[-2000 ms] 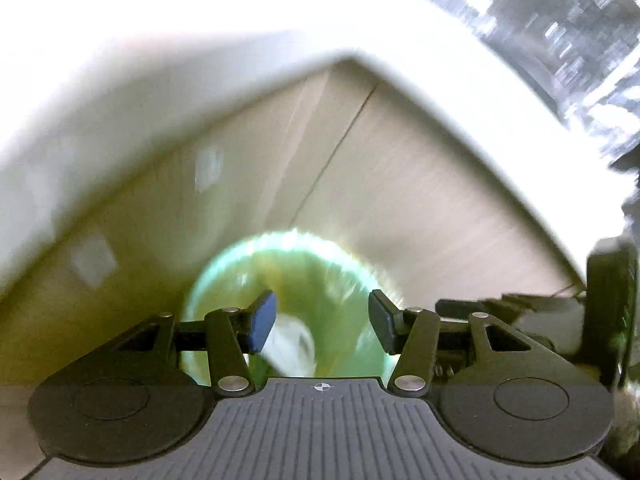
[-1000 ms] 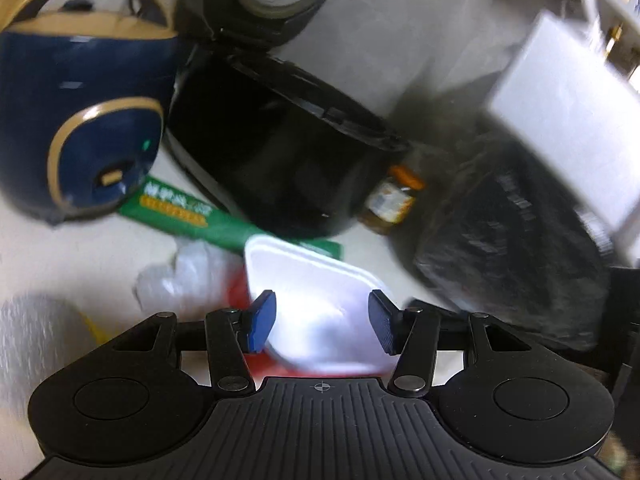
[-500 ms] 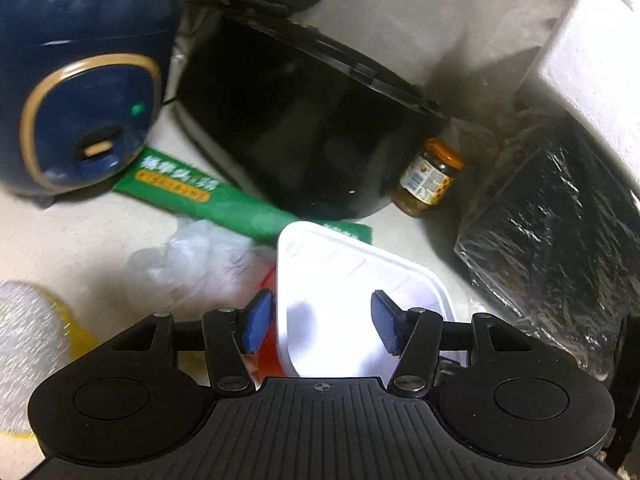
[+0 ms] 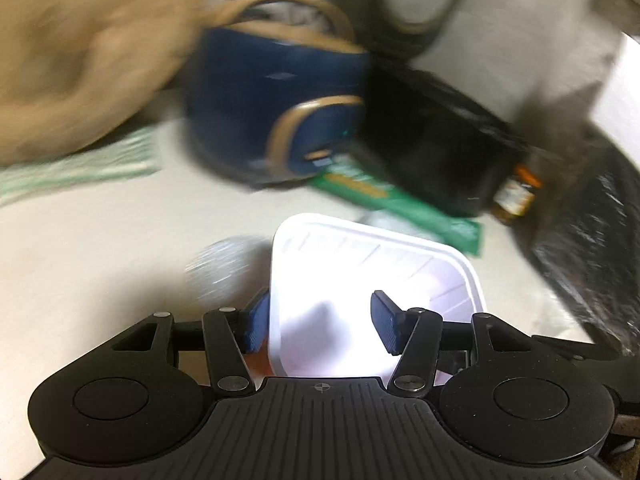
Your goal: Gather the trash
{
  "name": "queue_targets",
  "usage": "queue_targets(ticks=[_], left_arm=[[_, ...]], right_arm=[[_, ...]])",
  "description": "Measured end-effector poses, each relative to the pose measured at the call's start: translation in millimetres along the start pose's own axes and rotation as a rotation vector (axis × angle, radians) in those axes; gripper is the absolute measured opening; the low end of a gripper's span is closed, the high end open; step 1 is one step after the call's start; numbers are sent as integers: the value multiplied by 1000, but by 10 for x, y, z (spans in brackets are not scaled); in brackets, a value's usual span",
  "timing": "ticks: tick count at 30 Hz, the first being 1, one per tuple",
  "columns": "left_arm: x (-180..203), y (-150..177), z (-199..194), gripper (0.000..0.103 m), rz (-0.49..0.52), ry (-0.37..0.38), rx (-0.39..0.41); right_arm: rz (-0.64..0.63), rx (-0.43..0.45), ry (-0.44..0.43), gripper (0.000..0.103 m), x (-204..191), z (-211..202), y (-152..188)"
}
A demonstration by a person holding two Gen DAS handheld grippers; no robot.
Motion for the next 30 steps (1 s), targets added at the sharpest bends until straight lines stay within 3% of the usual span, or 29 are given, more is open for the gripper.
queue_targets(ticks=[4,7,10,15,17,19,23,26,30], left_arm=[[-401,148,-130,46,-50,-106,-22],[-611,253,-136,46,-85,-156,-40],[-725,320,-116,46,-91,-175,-47],[-783,354,-98,46,-108,-145,-31],[-778,365,-110,36,-111,-124,-30],[-772,380,-135,18,-101,-116,-23],[-859,410,-250,19,-98,-121,-4],[-1051,414,-374,19,-113,-180,19],[-1374,403,-560,19,-185,-265,64]], right_arm=[[-42,-66,-94,42,-334,163,96],[-76,-83,-128,45,-528,202,164],[-112,-53,-116,55,-617,132,151],[-111,29,-54,66,-460,20,-49],[-97,51,-25,69,-384,15,-122],[-85,56,-5,70,-328,51,-196],[-135,36,-14,70,-368,176,-325],[-183,11,-53,70,-464,318,-448],[-138,-38,-103,70,-526,611,-581]])
Point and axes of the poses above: each gripper's, at about its wrist camera, not at the fingertips, and z roughly the way its jaws point, x to its right, y to its underside, the point moved 3 cm from there along z, roughly the way its jaws point, and after that the axes turned 7 degrees about x, right-handed, at the moved point
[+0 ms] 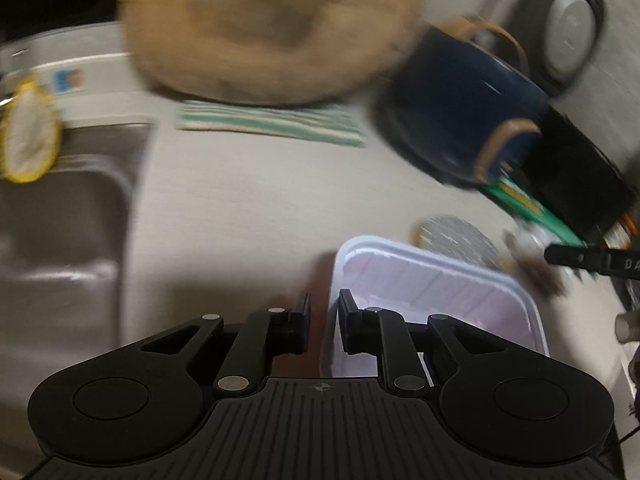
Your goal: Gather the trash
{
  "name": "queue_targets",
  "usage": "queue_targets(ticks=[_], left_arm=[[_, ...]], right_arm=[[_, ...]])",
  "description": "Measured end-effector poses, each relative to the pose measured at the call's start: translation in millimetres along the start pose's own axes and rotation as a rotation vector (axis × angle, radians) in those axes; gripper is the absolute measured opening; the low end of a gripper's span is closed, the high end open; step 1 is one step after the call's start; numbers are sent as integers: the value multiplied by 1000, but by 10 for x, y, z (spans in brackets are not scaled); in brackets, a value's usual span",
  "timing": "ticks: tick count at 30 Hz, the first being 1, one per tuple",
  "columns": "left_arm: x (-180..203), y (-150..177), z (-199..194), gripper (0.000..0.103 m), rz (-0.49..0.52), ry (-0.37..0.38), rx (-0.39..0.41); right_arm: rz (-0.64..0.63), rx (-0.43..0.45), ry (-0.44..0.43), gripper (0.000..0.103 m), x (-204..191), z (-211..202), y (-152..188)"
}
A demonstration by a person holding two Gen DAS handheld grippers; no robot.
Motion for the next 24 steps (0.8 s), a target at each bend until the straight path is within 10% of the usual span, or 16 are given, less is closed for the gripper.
queue_targets(ticks=[10,14,24], left_arm=[[-186,83,7,20,-59,58,-48],[-154,83,55,20,-68,75,-55],[232,54,264,20,-42,154,-92]], right_arm=[[77,-72,28,61,-84,763,179],[46,-66,-12,18,-202,620,151],[177,46,1,11,333,-341,184]])
Point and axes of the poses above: each gripper's, at about its wrist camera, not at the fingertips, and z roughly the way its jaws point, x to its right, y to its underside, the point moved 3 cm from there along z, roughly the way its jaws point, and after that the axes turned 7 degrees about x, right-handed, at the moved point
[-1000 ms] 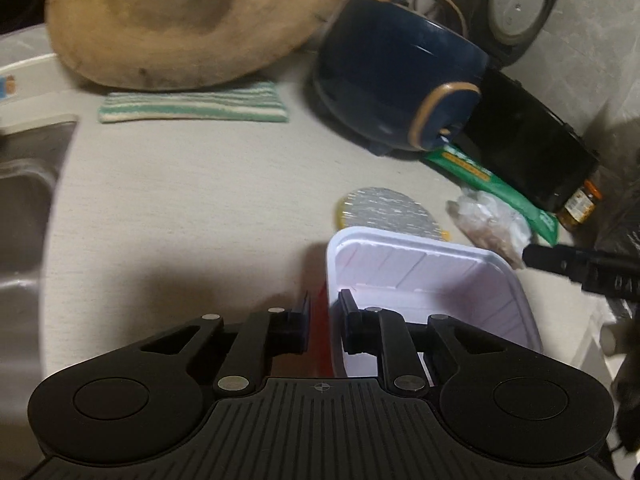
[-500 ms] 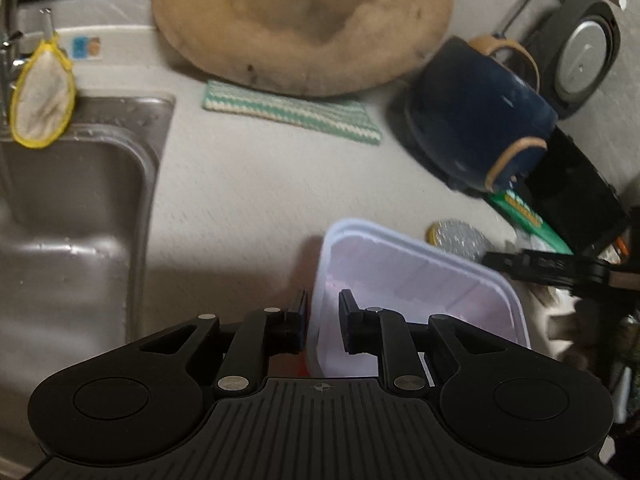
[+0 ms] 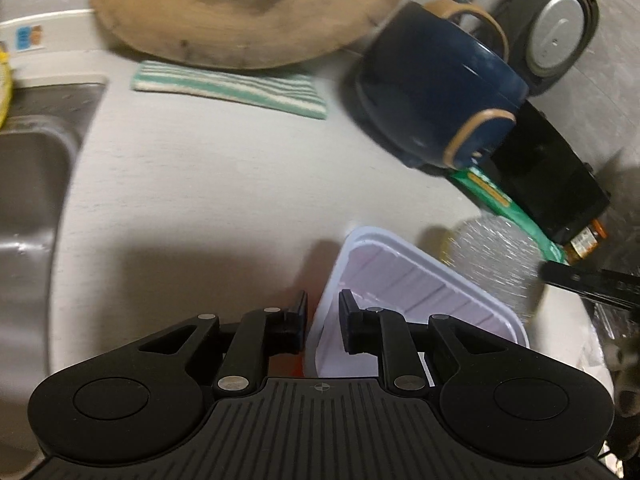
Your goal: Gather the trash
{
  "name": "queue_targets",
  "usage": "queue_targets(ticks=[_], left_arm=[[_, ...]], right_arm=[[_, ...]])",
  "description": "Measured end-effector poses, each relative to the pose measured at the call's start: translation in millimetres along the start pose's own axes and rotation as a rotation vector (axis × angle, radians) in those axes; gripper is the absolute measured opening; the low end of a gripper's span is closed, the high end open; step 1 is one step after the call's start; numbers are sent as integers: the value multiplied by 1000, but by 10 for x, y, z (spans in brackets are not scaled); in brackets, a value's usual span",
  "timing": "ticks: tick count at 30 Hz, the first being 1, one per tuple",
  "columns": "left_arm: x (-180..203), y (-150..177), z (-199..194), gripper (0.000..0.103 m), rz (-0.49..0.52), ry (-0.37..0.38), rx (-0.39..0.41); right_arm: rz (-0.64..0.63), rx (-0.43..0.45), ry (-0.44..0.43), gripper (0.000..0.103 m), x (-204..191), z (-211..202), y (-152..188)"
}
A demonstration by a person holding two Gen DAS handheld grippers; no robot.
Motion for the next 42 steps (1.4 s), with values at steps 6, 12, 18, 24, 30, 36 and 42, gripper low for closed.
queue_targets(ticks=[6,12,18,24,30,36,42], left_arm=[[301,-83,116,21,28,81,15],[358,-161,-151,21,86,-22,47],[201,-154,-452,21,-72,12,-55],[288,59,-427,21,-172,90,-134],[441,167,-164,37,-178,113,-172],[531,15,97,43,-105,63,-118],[739,149,311,34,13,74,-156]], right_arm=[[6,111,182,10,551,-534,-69],[-18,86,212,11,677,-509,105],[-119,77,208,21,516,-387,234],[-170,71,136,26,260,-225,250],[-142,-30,25,25,29,-52,457],[-151,-46,-66,26,-65,-290,615],[-87,83,172,79,413,-528,478]])
Point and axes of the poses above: each gripper's, at about its wrist camera, not at the fingertips, and z roughly the way its jaws point, x to its right, y to its underside, the point moved 3 cm from there along z, roughly the way its jaws point, and after that the axes turned 7 degrees about x, right-handed, at the moved point
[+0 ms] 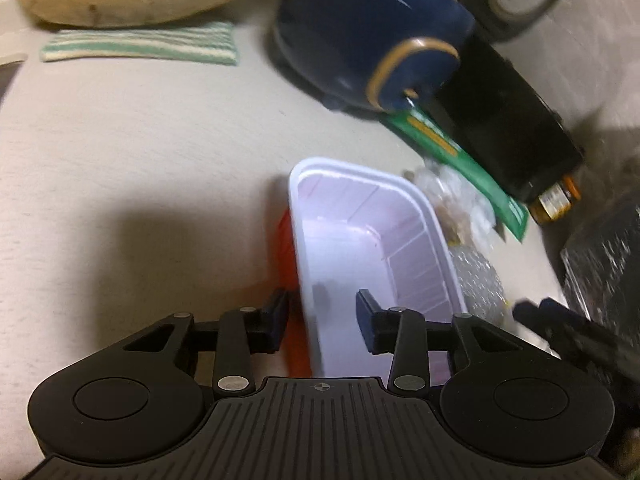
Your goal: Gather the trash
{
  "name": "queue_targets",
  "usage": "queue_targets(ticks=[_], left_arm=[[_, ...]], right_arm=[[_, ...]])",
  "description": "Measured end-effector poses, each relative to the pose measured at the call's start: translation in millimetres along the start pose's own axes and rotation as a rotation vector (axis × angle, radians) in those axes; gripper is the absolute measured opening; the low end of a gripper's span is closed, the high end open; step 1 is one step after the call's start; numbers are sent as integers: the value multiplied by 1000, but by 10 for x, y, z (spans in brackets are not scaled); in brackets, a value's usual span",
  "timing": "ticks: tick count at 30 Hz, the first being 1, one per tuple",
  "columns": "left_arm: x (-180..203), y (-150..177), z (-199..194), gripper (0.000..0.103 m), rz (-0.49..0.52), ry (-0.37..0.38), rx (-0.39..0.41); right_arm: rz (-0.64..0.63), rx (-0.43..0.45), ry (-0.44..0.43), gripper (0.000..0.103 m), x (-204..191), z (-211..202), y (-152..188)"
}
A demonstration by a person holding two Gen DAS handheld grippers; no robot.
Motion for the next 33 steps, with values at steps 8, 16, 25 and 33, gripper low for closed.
queue_targets(ticks=[8,16,25,33], left_arm=[[57,44,154,22,18,69,-43],[-122,-20,193,21,6,82,-57],[-240,-111,265,15,53,172,-110],[-461,-231,141,17,-7,171,-57]], right_arm=[[235,-97,2,78,333,298,182],[302,-132,-82,47,133,398,76],[282,-96,-135,34,-442,283,-35],[375,-124,-117,2,-532,554,-72]])
Point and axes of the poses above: each gripper's, at about its wrist camera, not at the fingertips, and z roughly the way its jaws point, x to its right, y to its underside, the point moved 3 cm from there along z, roughly the way its jaws point, and after that the axes turned 7 degrees about x, right-handed, at the moved point
